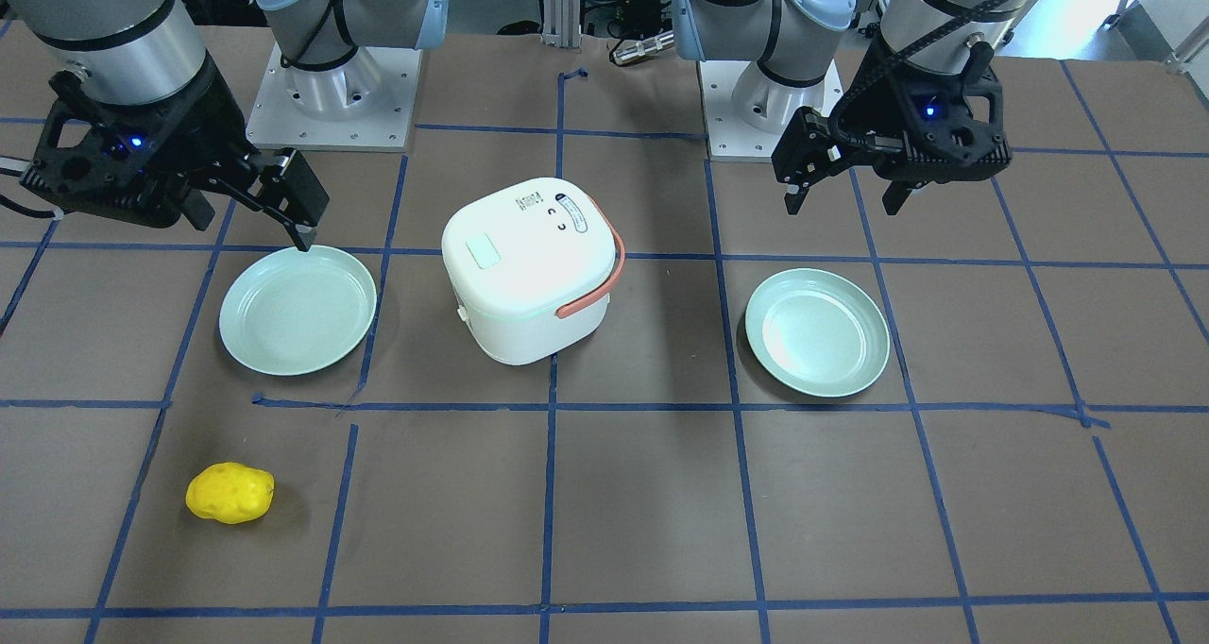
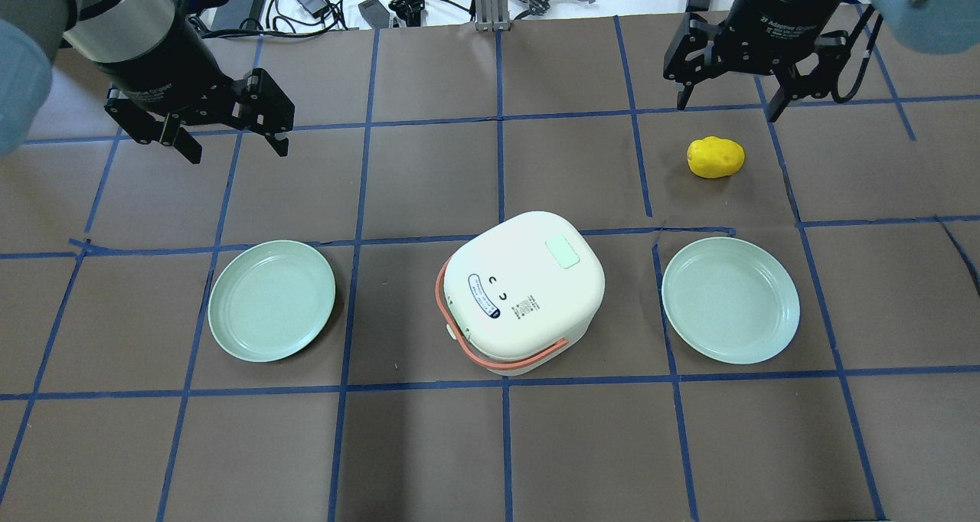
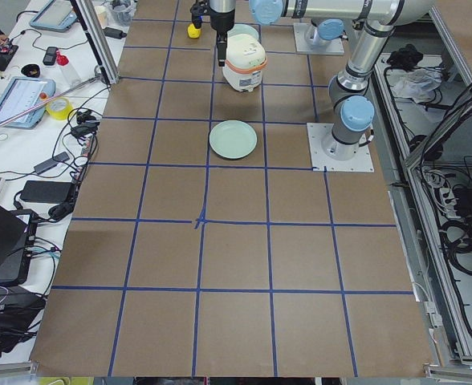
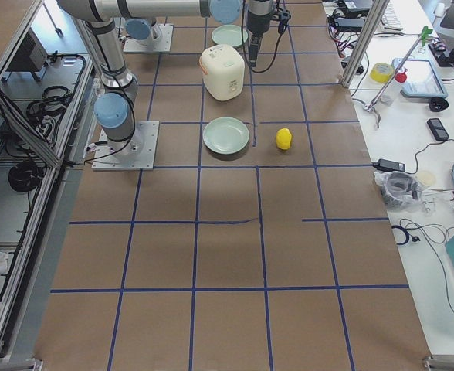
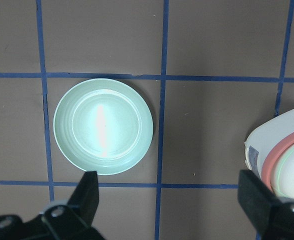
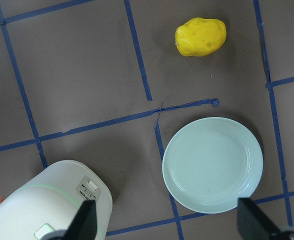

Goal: Press rice cooker button

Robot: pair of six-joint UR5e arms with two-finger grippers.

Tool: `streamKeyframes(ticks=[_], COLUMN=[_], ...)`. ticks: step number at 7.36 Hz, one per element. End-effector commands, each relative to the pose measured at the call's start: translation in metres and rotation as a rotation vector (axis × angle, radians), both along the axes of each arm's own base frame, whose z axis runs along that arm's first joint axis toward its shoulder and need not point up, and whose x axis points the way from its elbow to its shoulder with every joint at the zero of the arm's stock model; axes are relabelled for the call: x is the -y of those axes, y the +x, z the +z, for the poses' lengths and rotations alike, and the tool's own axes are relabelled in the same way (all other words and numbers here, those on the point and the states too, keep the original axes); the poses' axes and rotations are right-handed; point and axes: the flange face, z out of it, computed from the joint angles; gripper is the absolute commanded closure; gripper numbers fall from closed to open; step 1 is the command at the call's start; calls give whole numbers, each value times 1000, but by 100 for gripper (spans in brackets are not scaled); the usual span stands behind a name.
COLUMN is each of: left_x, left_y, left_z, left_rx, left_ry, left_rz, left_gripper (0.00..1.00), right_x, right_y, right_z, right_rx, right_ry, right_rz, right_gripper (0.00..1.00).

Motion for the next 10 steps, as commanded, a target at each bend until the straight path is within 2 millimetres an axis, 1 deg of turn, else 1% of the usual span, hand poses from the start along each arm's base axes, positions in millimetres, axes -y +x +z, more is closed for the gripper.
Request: streamKeyframes(ticks=[1,5,10], left_x=[0,0,0], left_y=[0,0,0], left_z=[0,0,0], left_rx=[0,0,0], left_ry=[0,0,0], left_rz=[1,0,1], left_gripper=[0,0,0], right_x=[-2,-5,-4], right_y=[0,0,0], right_z=[3,-7,-7], right_rx=[-5,-8,-8], right_ry=[1,36,31], right_rz=[0,1,-5], right_gripper=[0,0,0])
